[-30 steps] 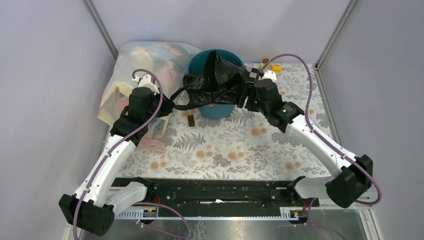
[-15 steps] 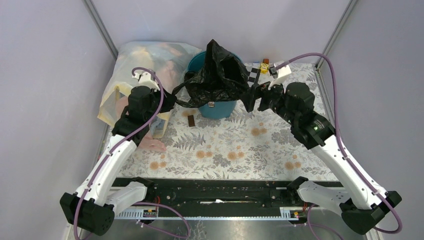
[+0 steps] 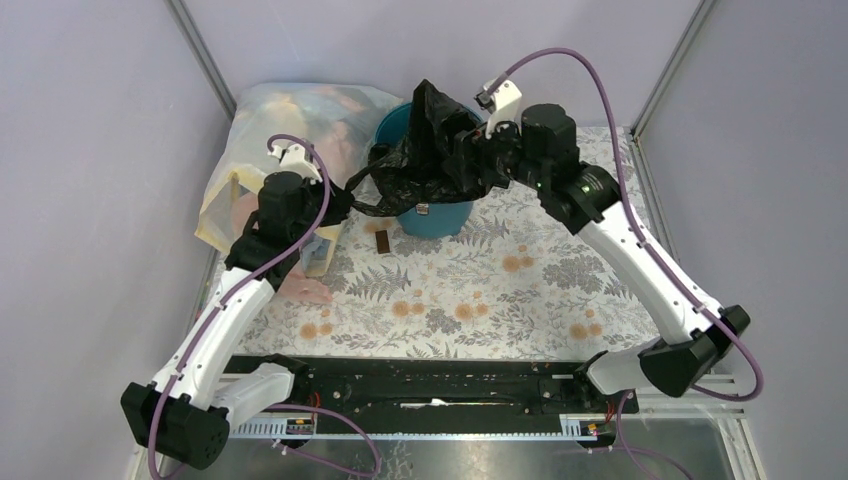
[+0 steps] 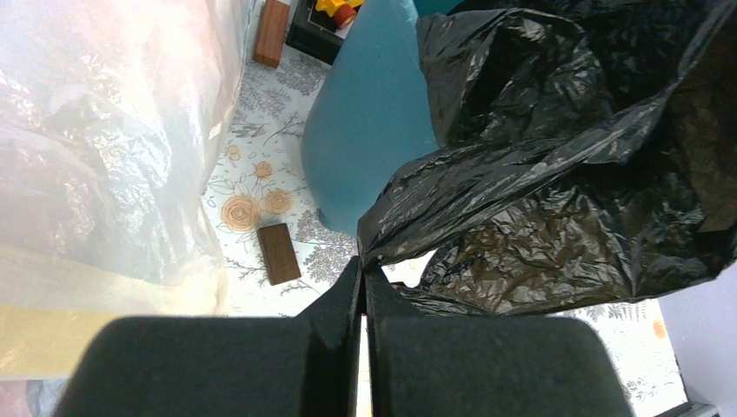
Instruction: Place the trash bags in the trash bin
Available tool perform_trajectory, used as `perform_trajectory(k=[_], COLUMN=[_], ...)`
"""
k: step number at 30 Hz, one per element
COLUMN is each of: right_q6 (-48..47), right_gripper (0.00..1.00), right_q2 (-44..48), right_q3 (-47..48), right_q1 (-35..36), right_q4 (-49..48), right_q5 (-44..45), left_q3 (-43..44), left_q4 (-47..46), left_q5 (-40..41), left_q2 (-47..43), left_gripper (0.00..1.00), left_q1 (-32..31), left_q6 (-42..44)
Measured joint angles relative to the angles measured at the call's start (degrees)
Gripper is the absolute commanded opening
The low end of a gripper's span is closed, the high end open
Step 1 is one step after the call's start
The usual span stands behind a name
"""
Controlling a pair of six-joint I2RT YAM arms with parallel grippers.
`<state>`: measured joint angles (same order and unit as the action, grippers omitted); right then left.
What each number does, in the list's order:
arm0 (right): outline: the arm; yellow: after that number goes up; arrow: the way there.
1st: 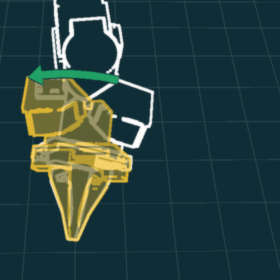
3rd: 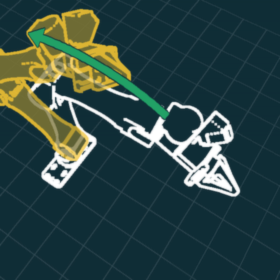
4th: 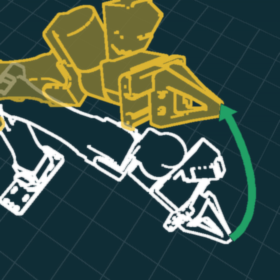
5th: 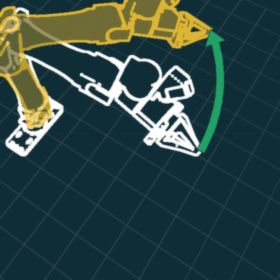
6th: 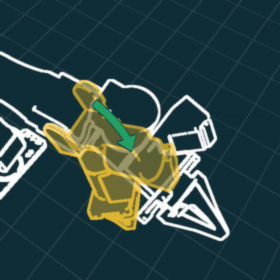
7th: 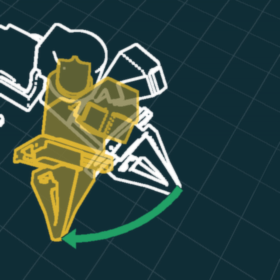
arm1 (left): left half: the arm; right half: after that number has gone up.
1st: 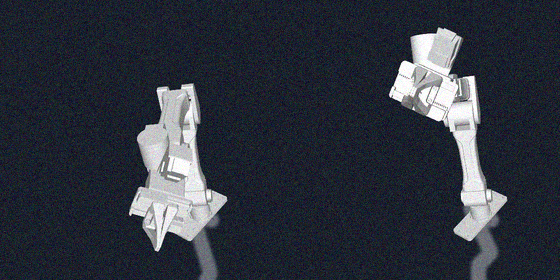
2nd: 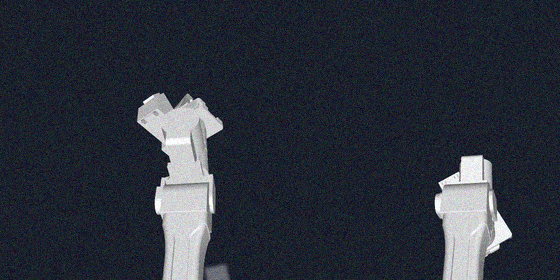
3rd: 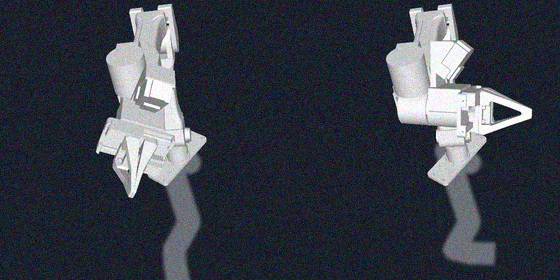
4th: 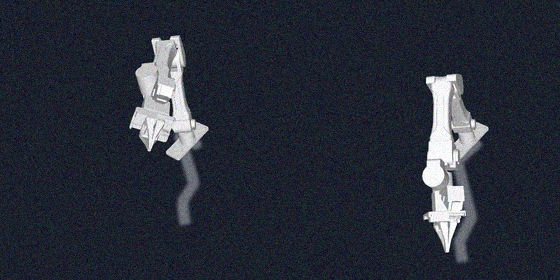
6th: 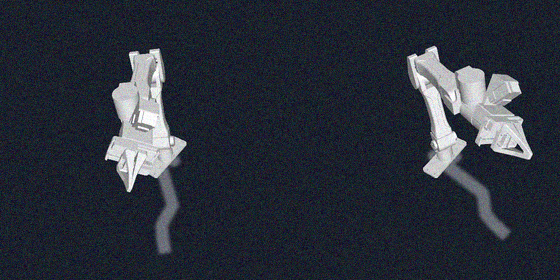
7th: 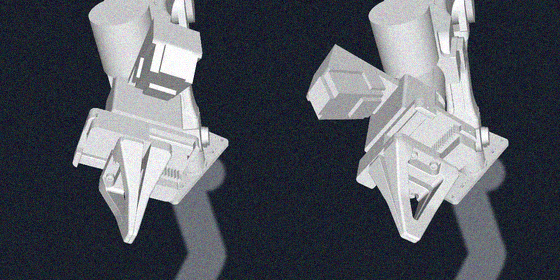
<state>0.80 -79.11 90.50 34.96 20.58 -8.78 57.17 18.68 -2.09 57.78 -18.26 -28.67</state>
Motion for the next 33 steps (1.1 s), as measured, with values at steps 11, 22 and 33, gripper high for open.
perform_trajectory(k=[11, 22, 33], right_q6=[-1.60, 2.12, 11.15], right_gripper=[0.08, 0.12, 0.18], right_q2=[-4.17, 9.84, -3.15], right_q3=[4.59, -13.70, -9.92], right_q1=[1.68, 1.18, -14.12], right_q4=[2.23, -0.72, -1.16], right_q5=[2.97, 24.74, 23.17], left_q3=[0.00, -1.14, -1.51], left_q4=[2.93, 5.66, 1.62], left_q5=[4.83, 10.23, 11.54], left_q2=[2.45, 3.13, 6.60], left_gripper=[0.00, 0.00, 0.00], left_q1=[0.00, 0.13, 1.25], left_q6=[0.79, -0.66, -5.81])
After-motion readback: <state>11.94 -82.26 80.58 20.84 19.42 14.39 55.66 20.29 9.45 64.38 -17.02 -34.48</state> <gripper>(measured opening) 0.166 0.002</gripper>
